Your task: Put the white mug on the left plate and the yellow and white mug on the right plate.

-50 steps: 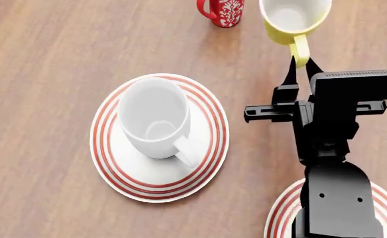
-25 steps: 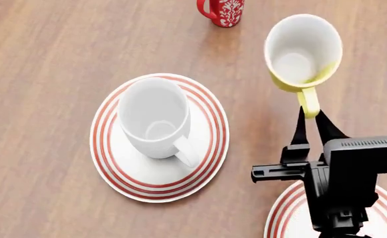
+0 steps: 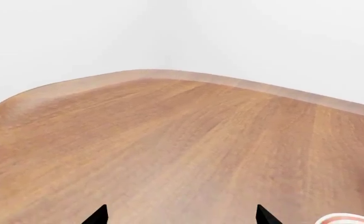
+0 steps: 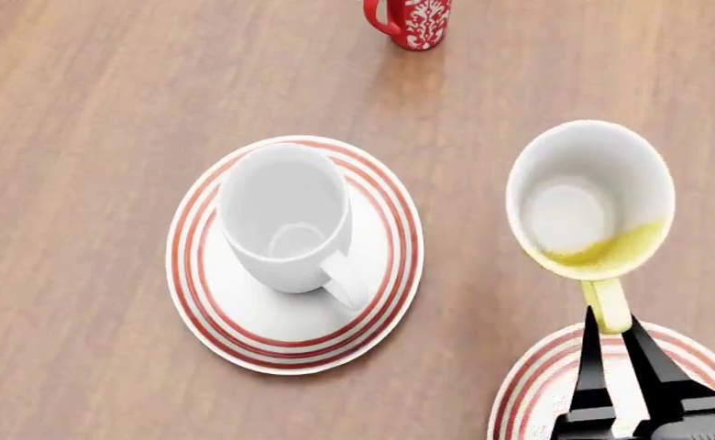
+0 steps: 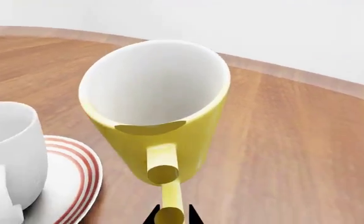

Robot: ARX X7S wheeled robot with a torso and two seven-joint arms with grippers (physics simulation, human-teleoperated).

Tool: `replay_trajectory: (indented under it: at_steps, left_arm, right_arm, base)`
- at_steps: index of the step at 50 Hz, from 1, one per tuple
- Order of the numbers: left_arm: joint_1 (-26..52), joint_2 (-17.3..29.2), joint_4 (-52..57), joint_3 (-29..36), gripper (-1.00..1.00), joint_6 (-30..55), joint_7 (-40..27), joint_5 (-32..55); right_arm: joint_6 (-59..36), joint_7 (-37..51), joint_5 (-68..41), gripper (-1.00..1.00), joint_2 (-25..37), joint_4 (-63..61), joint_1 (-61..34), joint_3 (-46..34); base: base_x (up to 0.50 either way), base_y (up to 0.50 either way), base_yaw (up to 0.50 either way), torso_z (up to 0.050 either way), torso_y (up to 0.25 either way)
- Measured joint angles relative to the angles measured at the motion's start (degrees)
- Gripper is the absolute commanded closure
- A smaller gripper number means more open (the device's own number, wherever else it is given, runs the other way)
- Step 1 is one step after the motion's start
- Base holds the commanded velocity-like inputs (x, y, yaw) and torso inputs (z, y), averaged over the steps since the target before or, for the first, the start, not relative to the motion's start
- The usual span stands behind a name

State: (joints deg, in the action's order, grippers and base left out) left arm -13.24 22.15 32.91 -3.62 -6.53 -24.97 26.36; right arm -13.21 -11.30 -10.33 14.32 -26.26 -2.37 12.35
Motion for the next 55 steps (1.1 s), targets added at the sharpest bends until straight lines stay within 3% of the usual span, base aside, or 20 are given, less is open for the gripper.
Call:
replay_trajectory:
  at_steps: [29,55]
  left_arm:
    - [0.8,0.1,-0.5,0.4,-1.0,0.0,-0.4,0.2]
    - [1.0,0.0,-1.0,0.8,-1.0,-0.4,-0.6,0.1]
  right_arm:
    - [-4.5,-0.4,-7.2,1.0,2.0,-14.9,23.5,12.7]
    - [-0.7,-3.7,-9.8,1.0,0.0,-12.3,31.5,16.0]
  base:
    - [0.0,0.0,0.0,0.0,0.0]
    - [0.0,0.0,0.0,0.0,0.0]
